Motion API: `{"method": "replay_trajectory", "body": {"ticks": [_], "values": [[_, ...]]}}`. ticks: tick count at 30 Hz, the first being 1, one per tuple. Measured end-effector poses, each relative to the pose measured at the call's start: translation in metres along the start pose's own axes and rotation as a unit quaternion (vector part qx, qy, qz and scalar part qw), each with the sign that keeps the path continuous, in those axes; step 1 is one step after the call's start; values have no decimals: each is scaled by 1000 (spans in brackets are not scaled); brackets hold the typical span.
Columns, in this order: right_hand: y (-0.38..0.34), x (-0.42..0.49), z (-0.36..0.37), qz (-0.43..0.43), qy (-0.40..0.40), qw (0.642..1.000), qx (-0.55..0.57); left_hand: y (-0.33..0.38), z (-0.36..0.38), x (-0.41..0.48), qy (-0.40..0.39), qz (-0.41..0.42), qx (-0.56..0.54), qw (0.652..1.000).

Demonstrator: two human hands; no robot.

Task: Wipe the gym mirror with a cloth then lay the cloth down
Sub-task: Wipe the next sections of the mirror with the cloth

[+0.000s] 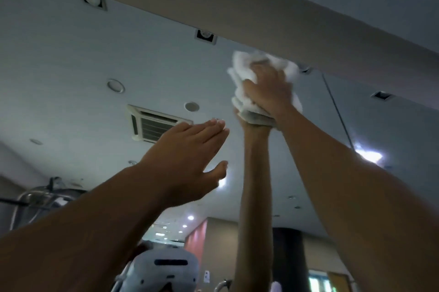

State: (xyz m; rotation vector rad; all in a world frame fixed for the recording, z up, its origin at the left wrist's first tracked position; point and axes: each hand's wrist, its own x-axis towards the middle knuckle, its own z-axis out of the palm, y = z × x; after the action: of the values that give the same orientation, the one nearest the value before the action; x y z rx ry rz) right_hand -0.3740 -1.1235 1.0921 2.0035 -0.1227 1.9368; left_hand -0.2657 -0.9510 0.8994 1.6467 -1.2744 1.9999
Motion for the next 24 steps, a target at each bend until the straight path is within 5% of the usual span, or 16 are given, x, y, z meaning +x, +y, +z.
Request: {"method": "replay_trajectory", "body": {"ticks": [1,7,9,11,13,15,19,22,24], "values": [[-42,-17,-1,-59,58,994,-72,-6,-2,-3,-10,5,-10,1000],[-25,-80,-9,-305,-14,952,32,-44,-12,-27,-29,63,32,997],[3,-72,-24,-244,-9,970,13,-43,-9,-41,-16,25,20,999],[14,-52,-26,-75,22,997,-19,-35,-7,-47,7,-29,19,999],[-15,-38,-13,38,65,996,-48,-32,-7,-48,26,-108,18,994],[-69,-28,2,60,101,992,-46,-34,-6,-50,33,-170,9,985],[-150,-40,20,-123,30,992,-5,-52,-16,-65,32,-124,25,991],[-147,-75,15,-269,-45,962,-3,-94,-34,-88,-9,-35,86,996],[-119,-83,9,-281,-59,958,-13,-130,-47,-106,-35,-5,97,995]]}}
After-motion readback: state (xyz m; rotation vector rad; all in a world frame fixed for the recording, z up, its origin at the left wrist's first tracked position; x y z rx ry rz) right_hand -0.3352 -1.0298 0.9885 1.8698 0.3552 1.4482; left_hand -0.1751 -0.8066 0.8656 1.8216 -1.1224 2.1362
